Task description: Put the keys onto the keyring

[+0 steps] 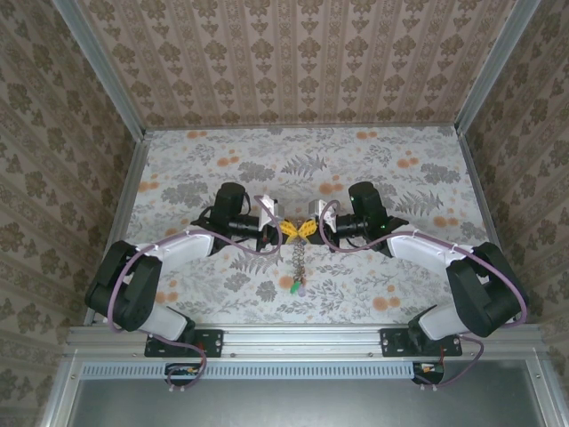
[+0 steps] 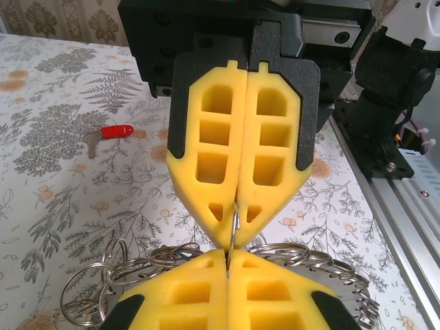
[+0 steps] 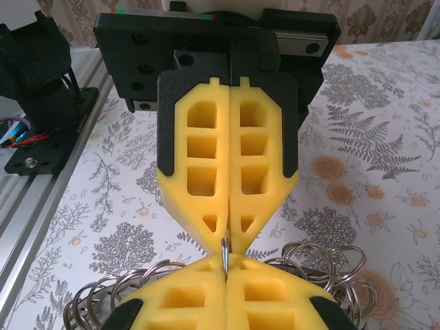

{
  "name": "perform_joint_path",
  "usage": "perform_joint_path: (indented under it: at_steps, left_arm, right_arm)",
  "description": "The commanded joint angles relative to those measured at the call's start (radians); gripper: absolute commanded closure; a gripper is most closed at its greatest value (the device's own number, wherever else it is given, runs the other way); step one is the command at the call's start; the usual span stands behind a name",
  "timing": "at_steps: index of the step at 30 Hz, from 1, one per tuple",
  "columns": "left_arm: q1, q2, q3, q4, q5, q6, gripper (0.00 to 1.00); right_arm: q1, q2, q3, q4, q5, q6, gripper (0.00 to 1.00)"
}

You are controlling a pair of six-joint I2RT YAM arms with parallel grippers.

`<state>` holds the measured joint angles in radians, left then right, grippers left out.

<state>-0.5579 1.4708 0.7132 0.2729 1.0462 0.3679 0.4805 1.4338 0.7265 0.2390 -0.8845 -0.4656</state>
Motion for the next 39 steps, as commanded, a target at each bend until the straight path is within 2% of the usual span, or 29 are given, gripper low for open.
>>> perform_joint_path:
  at_steps: [1, 3, 12, 18, 25, 34, 39]
  left_arm:
    - [-0.010, -0.006, 0.026, -0.032, -0.014, 0.035, 1.00]
    - [-0.013, -0.012, 0.032, -0.049, -0.026, 0.048, 1.00]
    - [-0.023, -0.029, 0.069, -0.150, -0.064, 0.117, 1.00]
    - [-0.027, -0.028, 0.074, -0.158, -0.059, 0.119, 1.00]
    - [-0.030, -0.026, 0.075, -0.164, -0.058, 0.122, 1.00]
    - [-0.030, -0.023, 0.073, -0.162, -0.056, 0.123, 1.00]
    - [-0.030, -0.021, 0.073, -0.162, -0.060, 0.124, 1.00]
  right_arm:
    - [0.003, 0.001, 0.053, -0.061, -0.032, -0.033, 0.92]
    - [0.004, -0.007, 0.064, -0.126, 0.004, -0.069, 0.85]
    - [0.006, -0.080, 0.095, -0.350, 0.151, -0.224, 0.80]
    - [0.011, -0.084, 0.096, -0.342, 0.170, -0.232, 0.75]
    - [0.021, -0.050, 0.112, -0.290, 0.147, -0.213, 0.73]
    - [0.026, 0.015, 0.121, -0.257, 0.142, -0.194, 0.75]
    - [0.027, 0.005, 0.116, -0.277, 0.167, -0.212, 0.85]
